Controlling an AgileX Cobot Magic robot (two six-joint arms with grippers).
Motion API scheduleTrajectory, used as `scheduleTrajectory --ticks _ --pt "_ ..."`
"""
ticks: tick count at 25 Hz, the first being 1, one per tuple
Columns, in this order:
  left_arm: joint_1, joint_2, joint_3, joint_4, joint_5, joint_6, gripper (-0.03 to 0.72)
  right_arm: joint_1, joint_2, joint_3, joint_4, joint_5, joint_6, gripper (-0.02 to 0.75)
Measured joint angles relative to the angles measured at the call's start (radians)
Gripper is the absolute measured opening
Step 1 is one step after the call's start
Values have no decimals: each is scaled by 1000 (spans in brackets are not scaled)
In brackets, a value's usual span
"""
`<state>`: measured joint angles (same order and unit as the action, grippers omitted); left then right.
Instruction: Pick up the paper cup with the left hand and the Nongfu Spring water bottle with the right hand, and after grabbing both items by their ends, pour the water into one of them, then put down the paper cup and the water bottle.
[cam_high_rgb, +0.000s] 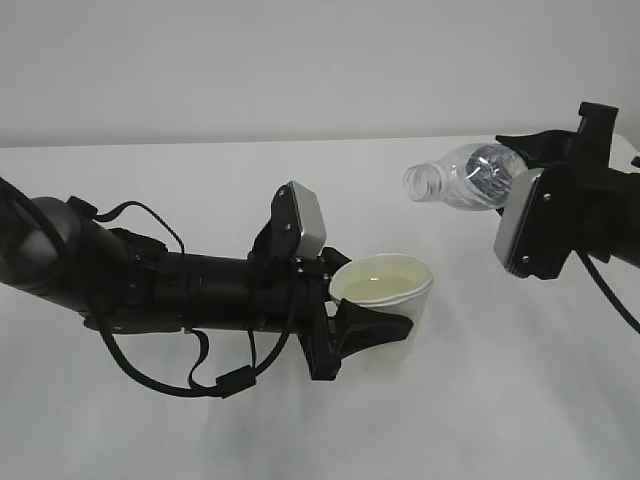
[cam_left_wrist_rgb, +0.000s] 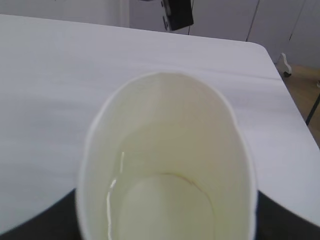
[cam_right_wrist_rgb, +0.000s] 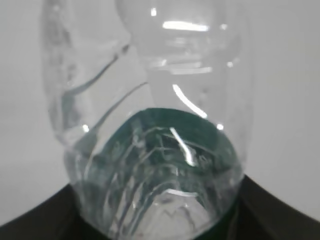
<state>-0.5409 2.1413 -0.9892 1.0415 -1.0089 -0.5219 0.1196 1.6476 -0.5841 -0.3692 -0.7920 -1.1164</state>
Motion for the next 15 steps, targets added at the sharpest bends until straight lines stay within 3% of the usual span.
scheduleTrajectory --ticks 5,15 --pt "0 0 0 -17 0 25 404 0 0 2 8 -42 138 445" --pt "0 1 0 -34 0 46 404 0 11 68 58 -305 392 445"
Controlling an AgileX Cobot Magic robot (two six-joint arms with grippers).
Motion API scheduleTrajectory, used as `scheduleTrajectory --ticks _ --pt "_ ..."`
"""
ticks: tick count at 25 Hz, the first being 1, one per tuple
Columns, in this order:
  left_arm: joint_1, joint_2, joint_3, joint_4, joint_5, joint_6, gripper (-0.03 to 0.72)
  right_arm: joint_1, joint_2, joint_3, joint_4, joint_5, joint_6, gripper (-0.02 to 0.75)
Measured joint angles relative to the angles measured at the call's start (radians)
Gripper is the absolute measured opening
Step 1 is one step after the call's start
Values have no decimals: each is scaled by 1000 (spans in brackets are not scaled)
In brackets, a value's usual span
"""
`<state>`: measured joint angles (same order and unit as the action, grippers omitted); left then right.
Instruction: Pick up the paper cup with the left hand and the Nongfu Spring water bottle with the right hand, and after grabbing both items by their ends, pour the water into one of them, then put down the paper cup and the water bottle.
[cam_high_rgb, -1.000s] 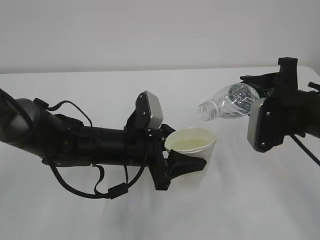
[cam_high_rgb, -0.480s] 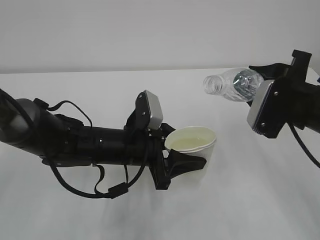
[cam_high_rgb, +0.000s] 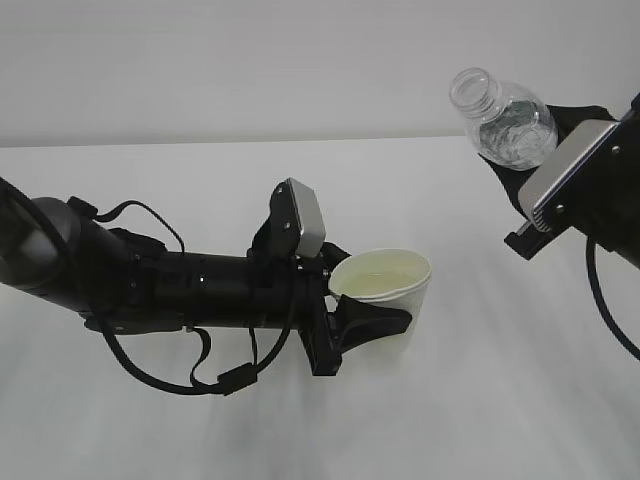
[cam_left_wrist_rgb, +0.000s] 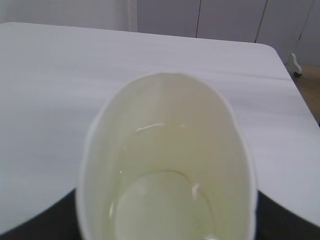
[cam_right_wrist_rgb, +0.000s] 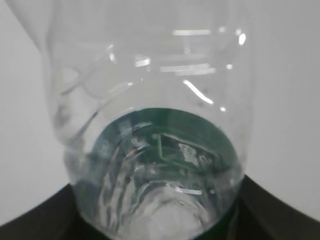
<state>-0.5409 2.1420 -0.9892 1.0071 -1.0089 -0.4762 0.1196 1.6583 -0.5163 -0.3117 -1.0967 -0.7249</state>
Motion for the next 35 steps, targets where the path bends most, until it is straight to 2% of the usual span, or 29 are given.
scheduleTrajectory --ticks 11,20,35 --pt "0 0 0 0 0 2 404 0 10 16 51 -24 229 445" --pt "0 0 0 0 0 9 404 0 123 16 78 -24 425 445" --pt "0 0 0 0 2 10 404 0 209 -1 177 -26 555 445"
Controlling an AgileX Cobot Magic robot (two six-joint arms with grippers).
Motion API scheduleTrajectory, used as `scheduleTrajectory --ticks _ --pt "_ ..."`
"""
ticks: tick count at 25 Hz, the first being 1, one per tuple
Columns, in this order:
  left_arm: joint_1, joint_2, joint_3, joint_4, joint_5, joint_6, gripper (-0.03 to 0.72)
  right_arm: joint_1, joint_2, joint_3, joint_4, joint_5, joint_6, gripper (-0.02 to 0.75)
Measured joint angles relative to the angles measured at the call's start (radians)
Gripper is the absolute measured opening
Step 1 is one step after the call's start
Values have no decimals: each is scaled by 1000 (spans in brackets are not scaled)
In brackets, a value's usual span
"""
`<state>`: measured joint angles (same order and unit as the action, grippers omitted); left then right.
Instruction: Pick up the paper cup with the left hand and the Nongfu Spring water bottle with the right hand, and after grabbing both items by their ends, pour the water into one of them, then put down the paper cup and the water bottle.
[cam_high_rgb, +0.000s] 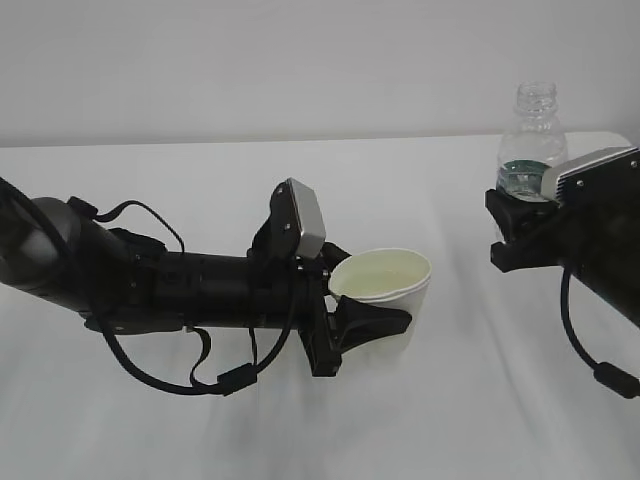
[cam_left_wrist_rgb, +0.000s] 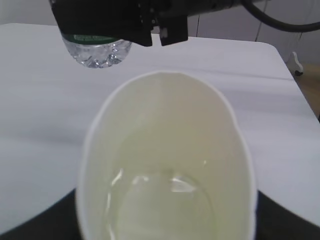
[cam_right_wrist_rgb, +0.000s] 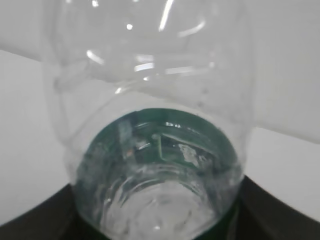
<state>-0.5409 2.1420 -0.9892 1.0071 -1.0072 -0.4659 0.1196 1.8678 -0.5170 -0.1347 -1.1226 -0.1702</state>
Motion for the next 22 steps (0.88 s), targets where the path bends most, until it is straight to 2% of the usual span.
scheduleTrajectory --ticks 22 --pt "0 0 0 0 0 1 403 0 247 -184 8 -1 154 445"
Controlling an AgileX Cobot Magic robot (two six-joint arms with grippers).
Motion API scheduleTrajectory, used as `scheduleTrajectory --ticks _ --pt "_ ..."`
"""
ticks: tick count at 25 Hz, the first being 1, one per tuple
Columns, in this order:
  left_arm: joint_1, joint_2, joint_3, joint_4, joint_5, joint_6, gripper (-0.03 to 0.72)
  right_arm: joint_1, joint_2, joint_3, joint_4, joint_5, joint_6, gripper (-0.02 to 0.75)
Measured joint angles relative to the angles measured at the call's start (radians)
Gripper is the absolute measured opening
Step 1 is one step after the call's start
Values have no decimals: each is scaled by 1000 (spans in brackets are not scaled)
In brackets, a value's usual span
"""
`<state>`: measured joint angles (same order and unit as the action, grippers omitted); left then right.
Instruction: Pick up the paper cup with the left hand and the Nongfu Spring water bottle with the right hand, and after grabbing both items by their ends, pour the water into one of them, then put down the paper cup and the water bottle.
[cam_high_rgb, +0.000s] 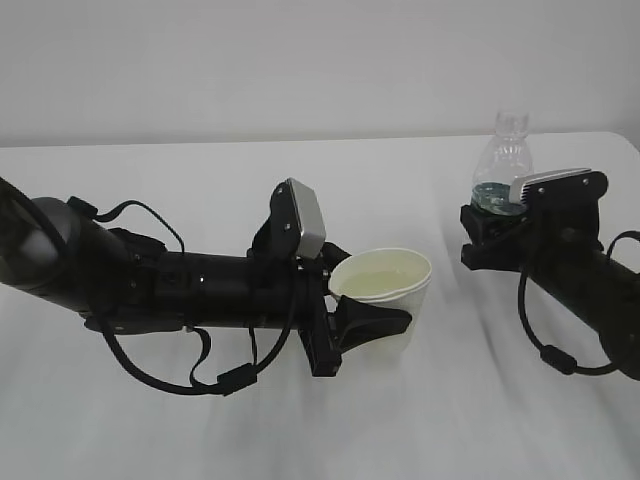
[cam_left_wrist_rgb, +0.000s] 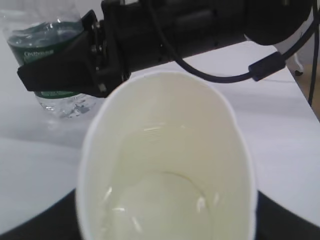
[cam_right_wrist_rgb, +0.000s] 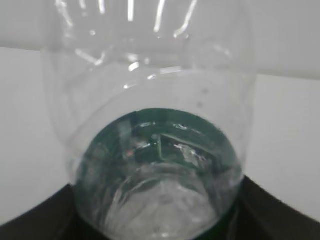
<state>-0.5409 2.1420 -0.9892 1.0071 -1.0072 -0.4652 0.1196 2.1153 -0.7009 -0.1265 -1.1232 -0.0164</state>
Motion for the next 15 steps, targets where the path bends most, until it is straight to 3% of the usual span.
scheduleTrajectory --ticks 15 --pt "0 0 0 0 0 2 403 0 96 -91 0 -2 53 445"
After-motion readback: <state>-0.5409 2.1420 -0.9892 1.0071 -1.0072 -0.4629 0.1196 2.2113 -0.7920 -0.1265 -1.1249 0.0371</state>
